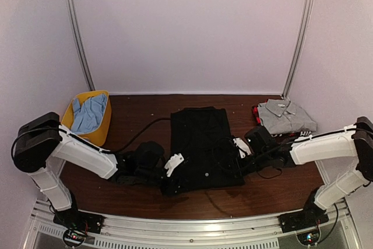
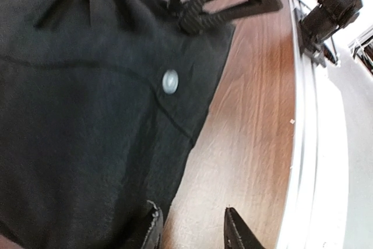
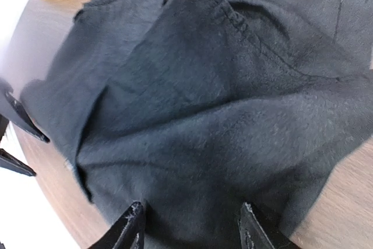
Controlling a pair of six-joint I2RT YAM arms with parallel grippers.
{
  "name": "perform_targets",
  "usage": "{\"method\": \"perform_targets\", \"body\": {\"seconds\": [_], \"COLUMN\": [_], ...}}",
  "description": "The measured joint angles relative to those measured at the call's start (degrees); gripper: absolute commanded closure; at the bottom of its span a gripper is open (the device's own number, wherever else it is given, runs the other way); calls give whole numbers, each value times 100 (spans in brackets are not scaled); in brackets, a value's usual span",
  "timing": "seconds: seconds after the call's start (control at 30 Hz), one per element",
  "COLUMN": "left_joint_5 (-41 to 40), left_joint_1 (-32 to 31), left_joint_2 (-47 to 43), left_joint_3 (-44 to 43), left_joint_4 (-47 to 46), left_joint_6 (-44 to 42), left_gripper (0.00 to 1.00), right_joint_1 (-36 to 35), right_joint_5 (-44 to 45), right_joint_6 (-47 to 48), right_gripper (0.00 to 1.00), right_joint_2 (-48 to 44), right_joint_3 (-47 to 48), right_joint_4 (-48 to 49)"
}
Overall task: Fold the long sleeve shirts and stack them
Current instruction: Smooth out the 2/3-rectangle-folded shirt at the center of the board, then move the right arm to the center of the board with the 2/3-rectangle-folded shirt.
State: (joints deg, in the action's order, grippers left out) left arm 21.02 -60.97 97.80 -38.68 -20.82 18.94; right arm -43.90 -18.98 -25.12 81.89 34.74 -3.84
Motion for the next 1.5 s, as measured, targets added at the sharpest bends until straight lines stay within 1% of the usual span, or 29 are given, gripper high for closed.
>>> {"method": "perform_targets", "body": {"seconds": [0.13, 0.17, 0.27, 0.3, 0.33, 0.37, 0.53, 0.67, 0.8, 0.9, 1.1, 1.2, 1.33, 1.5], "left_joint_5": [-146, -195, -496, -629, -769, -892, -1742, -2474, -3303, -3663, -3665, -3589, -3355, -3106], "left_joint_1": [0, 0, -2, -15, -24, -28, -92, -98, -98, -96, -96, -96, -96, -96], "left_joint_2": [-470, -553, -800, -872, -951, -1032, -1539, -1810, -2184, -2391, -2430, -2461, -2524, -2520], "left_joint_3": [0, 0, 4, 13, 35, 57, 160, 168, 306, 374, 356, 356, 356, 356], "left_joint_4": [50, 57, 127, 142, 153, 170, 216, 293, 356, 535, 979, 1154, 1231, 1237], "left_joint_6": [-74, -109, -326, -422, -511, -643, -1003, -1043, -809, -651, -535, -516, -505, -466], "left_gripper": [56, 50, 41, 24, 5, 3, 2, 2, 2, 2, 2, 2, 2, 2], "right_joint_1": [0, 0, 0, 0, 0, 0, 0, 0, -24, -229, -1294, -1687, -1930, -2055], "right_joint_5": [17, 20, 22, 22, 28, 44, 118, 199, 302, 492, 1003, 1274, 1650, 2190], "right_joint_6": [114, 129, 162, 162, 181, 188, 225, 247, 280, 291, 286, 297, 404, 544], "right_gripper": [38, 36, 32, 30, 29, 27, 20, 12, 10, 10, 12, 12, 11, 11], "right_joint_2": [-509, -616, -970, -1045, -1121, -1180, -1331, -1355, -1408, -1408, -1311, -1128, -813, -264], "right_joint_3": [-35, -52, -111, -129, -142, -151, -164, -164, -160, -155, -72, 4, 140, 426], "right_joint_4": [-302, -334, -446, -459, -476, -501, -590, -651, -758, -909, -1130, -1180, -1294, -1462]}}
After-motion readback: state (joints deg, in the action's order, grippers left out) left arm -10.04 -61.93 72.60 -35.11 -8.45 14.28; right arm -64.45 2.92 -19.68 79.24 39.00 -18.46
